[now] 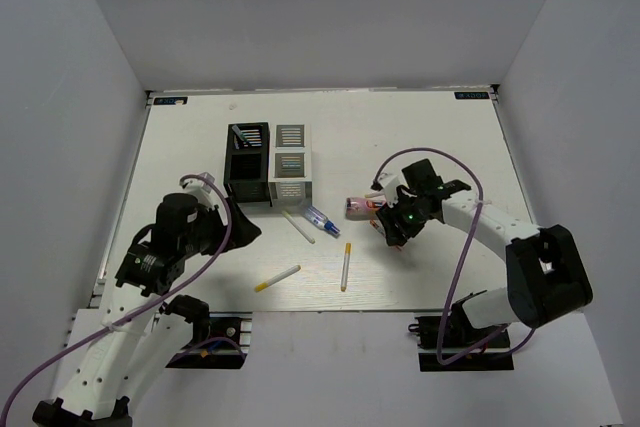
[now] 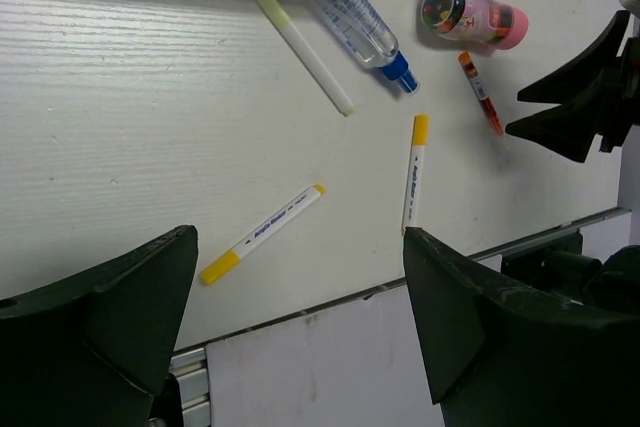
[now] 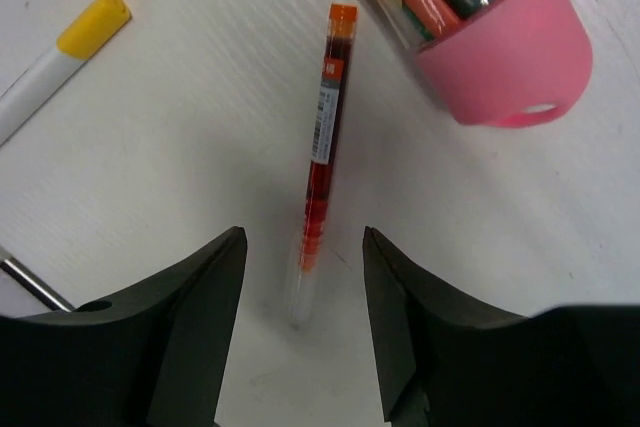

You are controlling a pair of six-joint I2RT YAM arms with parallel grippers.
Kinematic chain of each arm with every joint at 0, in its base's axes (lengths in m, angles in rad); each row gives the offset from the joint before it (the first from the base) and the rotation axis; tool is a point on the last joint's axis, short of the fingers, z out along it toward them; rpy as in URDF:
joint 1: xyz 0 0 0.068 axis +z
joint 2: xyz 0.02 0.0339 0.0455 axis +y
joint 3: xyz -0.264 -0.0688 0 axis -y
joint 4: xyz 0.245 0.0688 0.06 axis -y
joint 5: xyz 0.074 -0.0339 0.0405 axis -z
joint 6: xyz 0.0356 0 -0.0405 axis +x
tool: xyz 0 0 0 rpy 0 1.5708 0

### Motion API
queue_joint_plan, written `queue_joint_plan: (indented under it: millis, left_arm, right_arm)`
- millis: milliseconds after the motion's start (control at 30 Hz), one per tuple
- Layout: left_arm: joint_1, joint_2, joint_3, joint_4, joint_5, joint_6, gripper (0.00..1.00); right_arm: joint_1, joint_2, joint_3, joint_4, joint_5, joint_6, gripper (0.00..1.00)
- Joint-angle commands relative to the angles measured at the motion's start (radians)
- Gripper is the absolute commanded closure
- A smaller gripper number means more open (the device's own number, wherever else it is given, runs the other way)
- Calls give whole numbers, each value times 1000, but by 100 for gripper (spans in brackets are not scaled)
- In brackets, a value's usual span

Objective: Sort the stationery into containers
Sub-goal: Pick up the pen from the center of the board.

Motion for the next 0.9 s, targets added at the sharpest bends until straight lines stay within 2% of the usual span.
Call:
queue_joint_plan:
  millis: [0, 367, 533, 633, 733, 867]
  left_arm:
    - [-3, -4, 6, -17, 15, -4, 6]
    - [-3, 5, 26, -55, -3, 5, 6]
    - [-3, -4, 35, -64, -3, 5, 6]
    - [-3, -4, 35, -64, -3, 5, 6]
    - [-3, -4, 35, -64, -3, 5, 6]
    - [-3, -4, 35, -64, -3, 5, 6]
  right_arm:
    - [38, 30, 13, 84, 53, 63, 44]
    - [146, 156, 22, 191, 256, 163, 54]
    - [163, 152, 6, 197, 257, 162, 64]
    - [170, 147, -7, 185, 236, 151, 75]
    - [181, 135, -16, 164, 193, 142, 82]
    - [206, 116, -28, 139, 135, 108, 87]
